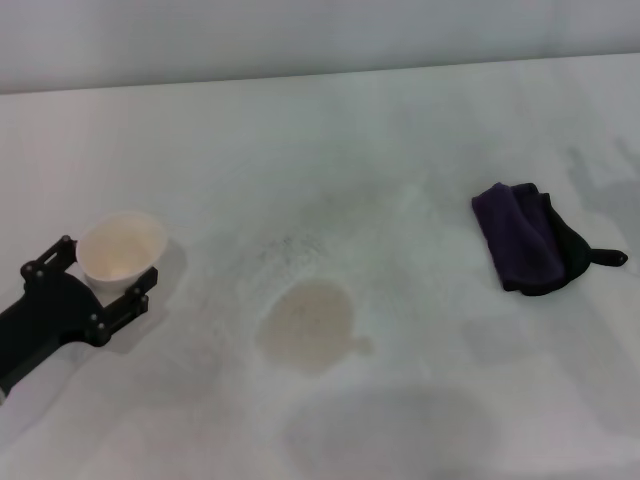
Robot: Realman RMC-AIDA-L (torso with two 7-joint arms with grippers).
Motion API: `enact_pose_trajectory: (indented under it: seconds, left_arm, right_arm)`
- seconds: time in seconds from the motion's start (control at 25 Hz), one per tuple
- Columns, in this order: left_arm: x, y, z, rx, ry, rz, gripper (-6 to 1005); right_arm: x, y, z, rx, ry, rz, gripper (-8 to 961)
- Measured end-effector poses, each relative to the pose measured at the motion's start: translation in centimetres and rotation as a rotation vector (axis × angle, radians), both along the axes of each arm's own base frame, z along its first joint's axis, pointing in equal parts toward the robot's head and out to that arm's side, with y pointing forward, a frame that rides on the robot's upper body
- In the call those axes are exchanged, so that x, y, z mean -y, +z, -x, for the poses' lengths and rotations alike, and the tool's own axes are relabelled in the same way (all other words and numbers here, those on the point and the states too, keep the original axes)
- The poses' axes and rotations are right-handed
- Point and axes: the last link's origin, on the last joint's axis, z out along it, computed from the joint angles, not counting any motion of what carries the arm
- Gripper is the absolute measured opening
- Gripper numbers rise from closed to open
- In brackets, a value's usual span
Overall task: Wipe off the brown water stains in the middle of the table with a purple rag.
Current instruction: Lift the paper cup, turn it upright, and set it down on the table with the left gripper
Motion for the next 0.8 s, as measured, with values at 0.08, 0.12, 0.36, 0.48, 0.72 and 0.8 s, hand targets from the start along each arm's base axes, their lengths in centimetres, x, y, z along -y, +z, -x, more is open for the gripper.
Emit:
enact_pose_trajectory:
  seconds: [0.08,0.12,0.36,0.48,0.72,0.8]
  left_arm:
    - [0.2,-0.3,0.1,0.007,0.010,0.004,750]
    - [0.3,-0.4,0.1,0.011,0.015,0.004,750]
    - [0.9,-0.7,0.5,0.045,0.063,-0.007,749]
    - [1.2,-0.8,0.7,0.067,0.089,-0.013,750]
    - [1.4,-0.9,0.8,0.064,0.091,-0.016,751]
    - [1.4,-1.0,0.8,0.059,0.087,-0.018,752]
  right_arm:
    - [-0.1,0.1,0.0,0.001,0.002,0.000,691]
    - [-0.1,0.1,0.0,0.002,0.002,0.000,691]
    - [-0.2,0.1,0.0,0.003,-0.002,0.002,690]
    - [-0.2,0.1,-0.1,0.003,-0.005,0.002,690]
    - [-0.1,0.0,-0.2,0.003,-0.014,0.007,690]
    - [-0.2,0.0,-0.2,0.003,-0.015,0.008,690]
